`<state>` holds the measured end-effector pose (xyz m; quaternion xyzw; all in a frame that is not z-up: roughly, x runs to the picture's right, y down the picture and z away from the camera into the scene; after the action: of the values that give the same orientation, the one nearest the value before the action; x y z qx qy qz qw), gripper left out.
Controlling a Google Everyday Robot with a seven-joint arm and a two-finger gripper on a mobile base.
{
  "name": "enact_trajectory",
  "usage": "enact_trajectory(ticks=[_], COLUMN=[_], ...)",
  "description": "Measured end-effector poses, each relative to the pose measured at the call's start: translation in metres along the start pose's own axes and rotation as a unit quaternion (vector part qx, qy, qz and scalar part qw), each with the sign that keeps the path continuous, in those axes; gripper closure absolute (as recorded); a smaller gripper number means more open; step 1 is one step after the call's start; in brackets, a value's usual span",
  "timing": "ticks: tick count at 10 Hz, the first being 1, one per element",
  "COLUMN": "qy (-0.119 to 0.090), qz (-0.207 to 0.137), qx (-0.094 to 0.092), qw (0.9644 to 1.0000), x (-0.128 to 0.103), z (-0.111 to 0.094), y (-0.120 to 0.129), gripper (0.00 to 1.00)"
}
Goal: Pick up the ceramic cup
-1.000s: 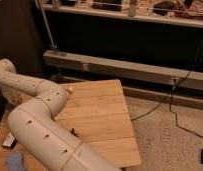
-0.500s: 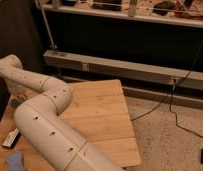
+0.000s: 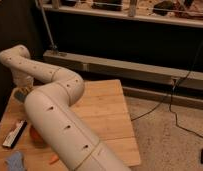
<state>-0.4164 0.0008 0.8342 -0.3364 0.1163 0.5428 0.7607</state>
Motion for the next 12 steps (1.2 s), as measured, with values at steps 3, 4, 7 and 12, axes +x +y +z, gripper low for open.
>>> enact_trajectory(ticks=[3,4,7,12], qy=[-0.014,-0.022,-0.038,-0.056], qz=[-0.004,-0.006,-0.009,-0.016], qx=[-0.006,-0.004,-0.013,-0.024], qw=[0.9999,0.9997,0.9991,0.998], x=[0.026,0.032,0.051,0.067], z=[-0.027,-0.035,-0.053,-0.067], y=[-0.013,-0.017,-0.02,-0.022], gripper=[1.0,1.0,1.0,1.0])
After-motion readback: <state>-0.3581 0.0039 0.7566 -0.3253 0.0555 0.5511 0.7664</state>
